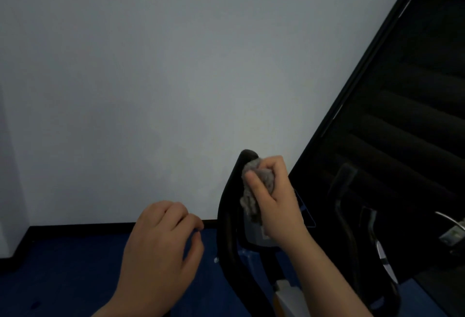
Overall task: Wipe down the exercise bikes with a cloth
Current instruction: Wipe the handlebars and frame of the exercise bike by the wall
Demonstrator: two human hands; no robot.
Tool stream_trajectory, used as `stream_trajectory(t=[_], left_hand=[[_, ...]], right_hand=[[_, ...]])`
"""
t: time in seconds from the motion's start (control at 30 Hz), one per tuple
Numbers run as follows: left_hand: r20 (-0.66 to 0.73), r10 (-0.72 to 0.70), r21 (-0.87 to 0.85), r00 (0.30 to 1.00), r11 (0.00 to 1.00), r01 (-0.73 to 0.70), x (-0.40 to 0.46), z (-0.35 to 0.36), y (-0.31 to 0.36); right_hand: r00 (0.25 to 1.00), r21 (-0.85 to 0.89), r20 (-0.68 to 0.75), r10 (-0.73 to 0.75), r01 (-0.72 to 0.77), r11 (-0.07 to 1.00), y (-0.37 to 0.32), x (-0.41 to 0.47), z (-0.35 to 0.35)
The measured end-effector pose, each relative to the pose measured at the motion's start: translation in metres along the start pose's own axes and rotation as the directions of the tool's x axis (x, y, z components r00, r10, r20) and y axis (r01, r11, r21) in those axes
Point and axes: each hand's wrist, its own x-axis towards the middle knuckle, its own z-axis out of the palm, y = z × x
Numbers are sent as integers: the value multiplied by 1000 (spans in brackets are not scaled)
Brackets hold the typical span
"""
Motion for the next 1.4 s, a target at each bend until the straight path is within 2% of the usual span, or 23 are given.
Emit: stream_trajectory(t=[0.07,0.13,0.17,0.23,0.37,0.43,0.5,0.57,0.6,0.7,0.73,0.77,0.83,0.87,0.9,1.0,1.07,1.1,1.2,1.23,1.27,1.33,1.4], left_hand=[[6,-4,-4,1000,1000,4,0,0,0],[10,-25,0,1000,1000,25,0,0,1],[15,-31,7,999,1000,31,0,-1,2],[24,-36,15,999,999,36,0,-1,3],[32,-45,14,998,999,45,-1,0,4],[31,-44,10,999,999,43,0,0,3],[31,-40,20,999,999,39,1,0,2],[33,-46,32,998,998,45,1,1,2],[37,-51,32,998,998,50,0,1,2],[29,-49,33,998,998,48,1,0,2],[27,-45,36,999,998,44,1,1,2],[23,-45,35,999,998,44,1,1,2],[14,-55,28,998,998,55,1,0,2],[9,-55,29,998,998,54,1,1,3],[8,-50,32,999,998,50,1,1,2],[10,-55,32,998,998,55,1,0,3],[4,-54,42,999,998,54,0,1,3],[8,-53,45,999,998,52,0,1,3],[9,-76,40,997,996,76,0,0,5],[6,-80,43,997,996,80,0,-1,5],[6,-82,44,997,996,82,0,0,6],[1,-90,34,996,995,90,0,-1,7],[-4,-92,28,996,995,92,0,0,8]], right_hand=[[994,140,-103,21,-6,990,0,11,2],[968,175,-245,49,-6,985,-2,30,10],[960,216,-268,83,-24,976,-1,33,15],[958,266,-232,168,-104,958,13,21,24],[961,219,11,278,-273,937,29,-17,15],[975,237,-5,223,-215,947,23,-1,7],[968,285,-130,216,-172,943,15,17,9],[963,171,-189,191,-160,972,23,9,23],[970,118,-153,189,-172,978,33,-6,28],[977,-7,88,193,-193,981,46,-42,22],[980,-32,105,171,-169,985,43,-39,16],[988,-19,40,147,-146,989,39,-28,12],[979,34,-187,83,-78,996,29,-2,13],[967,70,-247,62,-46,996,27,3,20],[967,88,-244,70,-50,995,27,-2,28],[991,-12,-8,131,-131,991,43,-39,31],[984,-157,140,109,-86,984,45,-36,13],[991,-162,110,77,-59,985,43,-26,7],[988,79,-151,20,-8,997,34,3,13],[988,137,-144,49,-29,990,34,0,21],[993,162,-73,90,-77,984,39,-12,26],[978,95,163,131,-148,984,51,-45,18],[879,-64,447,165,-153,986,54,-61,-9]])
